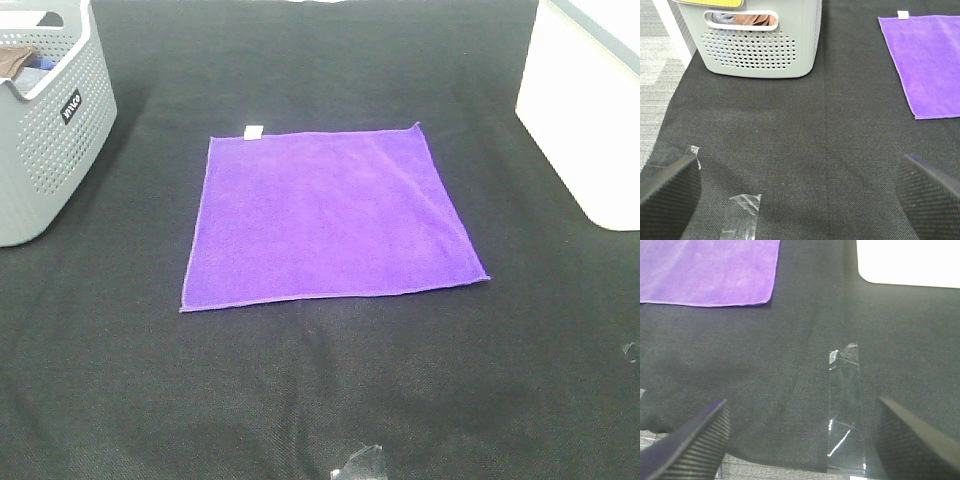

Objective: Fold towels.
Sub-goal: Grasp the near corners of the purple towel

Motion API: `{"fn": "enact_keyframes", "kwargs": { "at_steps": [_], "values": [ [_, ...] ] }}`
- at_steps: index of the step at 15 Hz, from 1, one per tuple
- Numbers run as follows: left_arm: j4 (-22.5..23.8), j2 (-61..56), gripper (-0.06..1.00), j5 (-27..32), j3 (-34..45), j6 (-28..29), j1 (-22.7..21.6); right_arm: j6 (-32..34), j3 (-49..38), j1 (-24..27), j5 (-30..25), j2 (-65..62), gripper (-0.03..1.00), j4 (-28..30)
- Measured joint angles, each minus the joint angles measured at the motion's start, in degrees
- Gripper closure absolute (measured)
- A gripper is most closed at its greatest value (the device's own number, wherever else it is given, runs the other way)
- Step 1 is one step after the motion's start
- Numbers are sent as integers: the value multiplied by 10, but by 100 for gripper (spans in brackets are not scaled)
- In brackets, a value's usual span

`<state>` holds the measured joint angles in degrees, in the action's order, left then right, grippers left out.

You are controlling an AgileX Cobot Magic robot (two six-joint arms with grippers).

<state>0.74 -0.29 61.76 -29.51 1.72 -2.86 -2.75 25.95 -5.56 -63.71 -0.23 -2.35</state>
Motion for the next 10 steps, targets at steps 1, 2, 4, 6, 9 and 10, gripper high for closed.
{"fn": "enact_keyframes", "kwargs": {
  "at_steps": [1, 2, 4, 6, 9, 10],
  "values": [
    [0, 0, -5, 0, 0, -1, 0, 0, 0, 0, 0, 0, 20, 1],
    [0, 0, -5, 0, 0, -2, 0, 0, 0, 0, 0, 0, 20, 1],
    [-2, 0, -5, 0, 0, -9, 0, 0, 0, 0, 0, 0, 20, 1],
    [-3, 0, -5, 0, 0, -11, 0, 0, 0, 0, 0, 0, 20, 1],
    [-3, 0, -5, 0, 0, -11, 0, 0, 0, 0, 0, 0, 3, 1],
    [-3, 0, -5, 0, 0, -11, 0, 1, 0, 0, 0, 0, 2, 2]
  ]
}}
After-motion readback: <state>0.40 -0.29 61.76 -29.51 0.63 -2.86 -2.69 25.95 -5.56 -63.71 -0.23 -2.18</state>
